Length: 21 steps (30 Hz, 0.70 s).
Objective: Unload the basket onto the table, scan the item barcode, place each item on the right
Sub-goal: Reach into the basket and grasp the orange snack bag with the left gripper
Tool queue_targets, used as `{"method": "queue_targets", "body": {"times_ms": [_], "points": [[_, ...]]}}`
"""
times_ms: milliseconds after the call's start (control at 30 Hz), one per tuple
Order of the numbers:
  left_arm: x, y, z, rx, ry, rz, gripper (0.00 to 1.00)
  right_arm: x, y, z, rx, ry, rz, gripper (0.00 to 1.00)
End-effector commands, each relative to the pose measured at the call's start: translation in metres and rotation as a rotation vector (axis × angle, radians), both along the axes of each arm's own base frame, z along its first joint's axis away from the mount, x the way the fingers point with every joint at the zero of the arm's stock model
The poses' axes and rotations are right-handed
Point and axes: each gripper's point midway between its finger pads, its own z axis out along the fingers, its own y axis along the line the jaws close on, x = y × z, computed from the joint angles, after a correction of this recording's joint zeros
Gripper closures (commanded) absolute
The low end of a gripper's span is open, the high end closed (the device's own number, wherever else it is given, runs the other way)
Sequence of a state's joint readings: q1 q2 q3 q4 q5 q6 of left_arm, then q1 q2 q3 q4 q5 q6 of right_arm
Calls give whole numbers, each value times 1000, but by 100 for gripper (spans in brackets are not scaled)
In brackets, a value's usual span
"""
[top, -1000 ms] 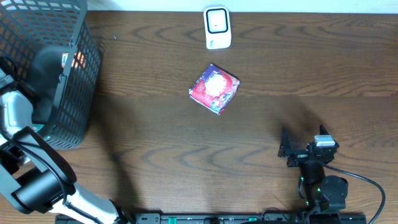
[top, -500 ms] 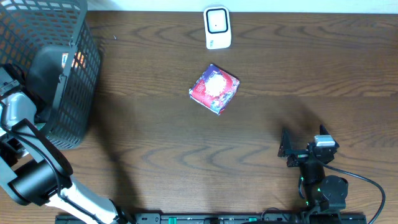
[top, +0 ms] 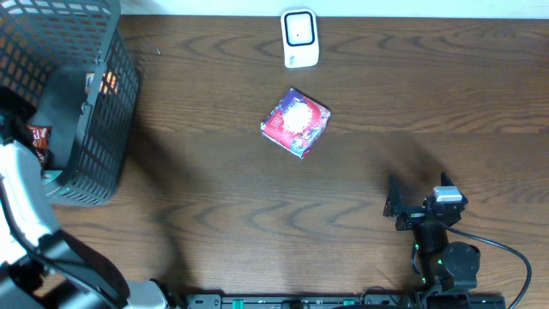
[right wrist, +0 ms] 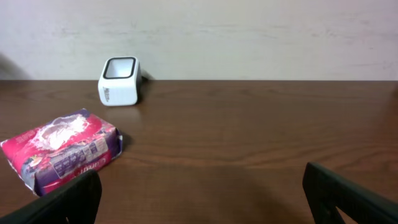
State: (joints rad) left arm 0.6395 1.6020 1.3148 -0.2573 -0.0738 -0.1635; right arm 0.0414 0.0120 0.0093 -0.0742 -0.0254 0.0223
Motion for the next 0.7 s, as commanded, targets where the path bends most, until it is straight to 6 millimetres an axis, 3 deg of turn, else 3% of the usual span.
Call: {"method": "queue_targets", "body": {"times_ms": [0, 33, 67, 167, 300, 367, 567, 667], "points": [[6, -10, 6, -34, -39, -49, 74, 0, -2, -1, 13, 0, -10, 1], [3, -10, -2, -38, -4, -52, 61, 0, -2, -1, 14, 0, -10, 1], [2, -11, -8, -42, 17, -60, 57, 0, -1, -1, 13, 0, -9, 1], [3, -11, -33, -51, 101, -95, 55, 0, -1, -1, 13, 0, -9, 1], [4, -7, -72, -49, 225, -151, 40, 0, -2, -1, 13, 0, -10, 1], [0, -1, -92, -44, 296, -142, 38, 0, -2, -1, 14, 0, -10, 1], [-13, 9, -132, -49, 436, -118, 36, 0, -1, -1, 13, 0, -9, 1], [-15, 7, -146, -63, 477, -140, 25, 0, -1, -1, 13, 0, -9, 1]]}}
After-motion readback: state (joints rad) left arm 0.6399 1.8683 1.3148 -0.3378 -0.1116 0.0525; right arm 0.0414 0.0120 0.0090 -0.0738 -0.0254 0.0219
